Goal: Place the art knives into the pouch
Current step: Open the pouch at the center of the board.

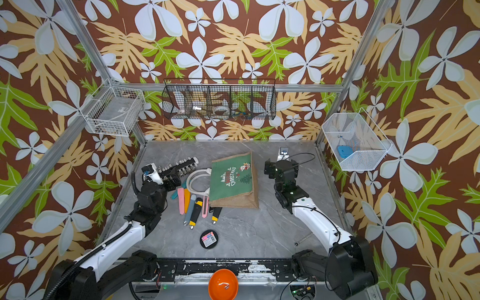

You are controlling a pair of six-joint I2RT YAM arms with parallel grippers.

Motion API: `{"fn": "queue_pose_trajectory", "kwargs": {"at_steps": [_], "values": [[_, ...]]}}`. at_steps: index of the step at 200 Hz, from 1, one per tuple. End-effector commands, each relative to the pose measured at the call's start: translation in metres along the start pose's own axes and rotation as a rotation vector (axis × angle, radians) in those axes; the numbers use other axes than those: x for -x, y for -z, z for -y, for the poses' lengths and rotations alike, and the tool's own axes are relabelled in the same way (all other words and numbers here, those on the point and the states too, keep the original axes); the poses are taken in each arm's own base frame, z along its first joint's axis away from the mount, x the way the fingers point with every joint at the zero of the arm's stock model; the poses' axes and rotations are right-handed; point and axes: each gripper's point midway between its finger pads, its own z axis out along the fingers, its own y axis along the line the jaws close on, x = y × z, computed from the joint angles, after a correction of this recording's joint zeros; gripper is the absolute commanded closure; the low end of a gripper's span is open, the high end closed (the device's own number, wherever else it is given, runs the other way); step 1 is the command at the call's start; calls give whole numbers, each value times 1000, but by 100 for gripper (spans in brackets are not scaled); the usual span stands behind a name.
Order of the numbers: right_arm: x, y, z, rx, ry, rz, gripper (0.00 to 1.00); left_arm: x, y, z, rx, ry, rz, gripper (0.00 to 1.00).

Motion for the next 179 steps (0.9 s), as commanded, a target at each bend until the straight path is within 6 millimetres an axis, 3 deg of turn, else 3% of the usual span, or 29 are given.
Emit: {"fn": "queue_pose_trajectory", "kwargs": {"at_steps": [1,24,52,92,122,179], "values": [[-40,12,-36,54,225,-215,2,-43,9,-14,59,61,-204,0],[-45,14,-85,147,387,-252,3,-60,22,-34,135,89,-249,0],[-48,8,-150,264,532,-269,10,-75,38,-33,87,178,-287,0],[-63,-8,-237,366,711,-312,19,-61,68,-42,88,230,-258,0],[-83,-16,-277,458,738,-342,27,-40,85,-51,103,269,-184,0],[-120,-2,-328,619,792,-414,36,-33,92,-47,77,295,-175,0]]}}
